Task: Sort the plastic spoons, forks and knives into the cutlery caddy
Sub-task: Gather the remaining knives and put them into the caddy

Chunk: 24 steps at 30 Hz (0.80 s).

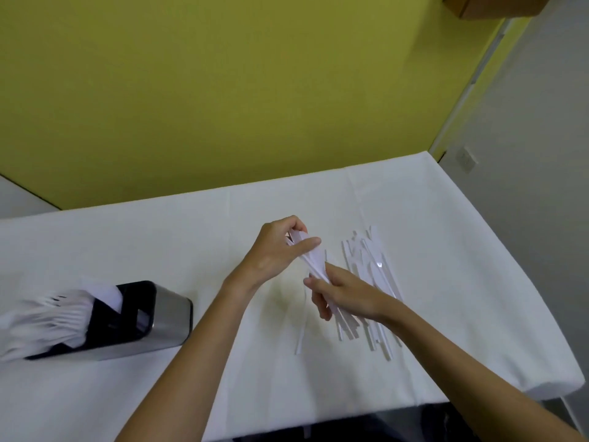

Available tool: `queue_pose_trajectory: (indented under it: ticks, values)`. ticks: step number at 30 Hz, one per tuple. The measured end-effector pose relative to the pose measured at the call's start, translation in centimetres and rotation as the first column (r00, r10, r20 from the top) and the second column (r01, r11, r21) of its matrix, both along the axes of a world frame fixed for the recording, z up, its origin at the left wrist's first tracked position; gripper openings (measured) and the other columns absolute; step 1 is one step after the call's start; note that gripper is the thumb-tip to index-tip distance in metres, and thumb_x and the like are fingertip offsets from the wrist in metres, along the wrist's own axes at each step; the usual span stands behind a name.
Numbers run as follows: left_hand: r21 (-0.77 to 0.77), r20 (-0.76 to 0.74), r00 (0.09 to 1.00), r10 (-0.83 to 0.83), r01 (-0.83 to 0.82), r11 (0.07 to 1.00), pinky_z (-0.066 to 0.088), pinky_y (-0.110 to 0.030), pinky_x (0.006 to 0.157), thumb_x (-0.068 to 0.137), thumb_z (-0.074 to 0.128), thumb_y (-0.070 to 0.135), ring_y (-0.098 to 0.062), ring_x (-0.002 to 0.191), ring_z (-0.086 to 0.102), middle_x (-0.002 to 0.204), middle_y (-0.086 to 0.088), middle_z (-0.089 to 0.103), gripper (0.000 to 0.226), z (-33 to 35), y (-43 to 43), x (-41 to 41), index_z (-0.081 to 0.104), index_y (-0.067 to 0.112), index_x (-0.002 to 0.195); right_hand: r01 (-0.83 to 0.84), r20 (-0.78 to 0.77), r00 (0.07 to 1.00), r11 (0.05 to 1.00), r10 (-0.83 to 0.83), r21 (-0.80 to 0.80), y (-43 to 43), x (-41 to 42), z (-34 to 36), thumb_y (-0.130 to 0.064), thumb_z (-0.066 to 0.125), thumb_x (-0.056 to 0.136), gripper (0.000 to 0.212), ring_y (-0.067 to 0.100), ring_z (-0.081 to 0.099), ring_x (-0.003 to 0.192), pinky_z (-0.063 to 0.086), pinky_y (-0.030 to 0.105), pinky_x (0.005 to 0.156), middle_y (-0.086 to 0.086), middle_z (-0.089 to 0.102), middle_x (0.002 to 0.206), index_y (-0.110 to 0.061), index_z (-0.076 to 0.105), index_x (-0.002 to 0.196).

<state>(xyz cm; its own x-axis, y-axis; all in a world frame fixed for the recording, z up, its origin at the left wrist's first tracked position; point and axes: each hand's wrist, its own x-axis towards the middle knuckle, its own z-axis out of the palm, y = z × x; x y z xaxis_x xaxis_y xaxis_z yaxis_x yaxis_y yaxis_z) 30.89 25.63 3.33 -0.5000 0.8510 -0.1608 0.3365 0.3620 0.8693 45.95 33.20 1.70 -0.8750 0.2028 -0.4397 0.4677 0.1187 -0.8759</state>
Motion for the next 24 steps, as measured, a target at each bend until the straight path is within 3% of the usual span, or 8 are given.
queue_pose_trajectory:
  ticks: [3,5,8,13,16,17,21,24]
  values:
    - [0.02,-0.061,0.998,0.004,-0.003,1.0,0.03,-0.014,0.052,0.08,0.075,0.026,-0.004,0.055,0.037,0.064,0.006,0.045,0.027,0.6,-1.3,-1.2,0.053,0.013,0.073,-0.133,0.05,0.991,0.975,0.126,0.177,-0.4,-1.8,0.5,-0.036,0.043,0.099,0.042,0.013,0.055,0.073,0.045,0.031,0.081,0.003,0.061,0.079,-0.005,0.064,0.079]
    - [0.024,-0.086,0.996,0.022,-0.02,1.0,0.029,-0.015,0.051,0.079,0.076,0.026,-0.005,0.054,0.035,0.062,0.005,0.044,0.028,1.2,-2.7,-2.1,0.054,0.011,0.072,-0.205,0.073,0.979,0.951,0.193,0.234,-1.0,-3.3,0.9,-0.038,0.048,0.096,0.041,0.015,0.052,0.071,0.043,0.03,0.074,0.005,0.056,0.078,-0.004,0.063,0.079]
    - [0.054,-0.119,0.991,0.064,-0.058,0.997,0.027,-0.017,0.05,0.078,0.078,0.027,-0.005,0.053,0.033,0.06,0.005,0.041,0.031,2.5,-5.0,-3.3,0.054,0.008,0.072,-0.25,0.08,0.968,0.929,0.237,0.274,-2.2,-5.5,1.6,-0.037,0.055,0.092,0.036,0.014,0.04,0.061,0.034,0.028,0.063,-0.001,0.042,0.066,-0.007,0.047,0.072]
    - [0.17,-0.131,0.957,0.26,-0.237,0.957,0.032,-0.018,0.05,0.081,0.074,0.028,-0.01,0.05,0.036,0.074,0.004,0.05,0.023,5.6,-10.6,-6.8,0.058,0.013,0.086,-0.204,-0.091,0.968,0.946,0.232,0.252,-6.4,-10.2,3.3,-0.027,0.054,0.092,0.038,0.011,0.039,0.056,0.033,0.025,0.058,-0.001,0.044,0.062,0.0,0.048,0.067]
    - [0.236,-0.149,0.904,0.401,-0.362,0.902,0.04,-0.024,0.057,0.089,0.064,0.033,-0.026,0.057,0.048,0.085,0.008,0.056,0.018,7.7,-14.2,-9.0,0.06,0.019,0.099,-0.088,-0.211,0.969,0.979,0.126,0.182,-9.2,-12.7,4.1,-0.02,0.051,0.094,0.033,0.009,0.041,0.057,0.034,0.022,0.058,-0.001,0.046,0.063,-0.007,0.049,0.064]
    - [0.252,-0.167,0.878,0.448,-0.401,0.88,0.042,-0.022,0.06,0.09,0.062,0.034,-0.025,0.064,0.054,0.088,0.009,0.059,0.016,8.2,-15.5,-9.8,0.06,0.021,0.101,-0.023,-0.249,0.967,0.989,0.059,0.143,-10.1,-13.5,4.2,-0.019,0.05,0.095,0.032,0.011,0.042,0.058,0.034,0.024,0.058,0.002,0.047,0.065,-0.006,0.05,0.065]
    - [0.201,-0.226,0.831,0.509,-0.471,0.859,0.038,-0.006,0.065,0.095,0.054,0.037,0.002,0.083,0.056,0.097,0.009,0.068,0.018,8.8,-20.9,-13.0,0.064,0.022,0.098,0.195,-0.327,0.926,0.981,-0.19,-0.019,-14.5,-16.8,4.4,-0.02,0.051,0.096,0.032,0.009,0.043,0.052,0.036,0.023,0.052,-0.001,0.048,0.061,-0.014,0.052,0.065]
    - [0.091,-0.188,0.85,0.492,-0.483,0.871,0.039,-0.013,0.078,0.099,0.044,0.039,0.011,0.092,0.056,0.1,0.015,0.068,0.026,7.7,-24.9,-15.0,0.066,0.024,0.099,0.277,-0.371,0.886,0.959,-0.277,-0.055,-17.6,-18.6,4.2,-0.019,0.053,0.096,0.027,0.003,0.044,0.043,0.036,0.018,0.046,-0.004,0.048,0.057,-0.02,0.053,0.069]
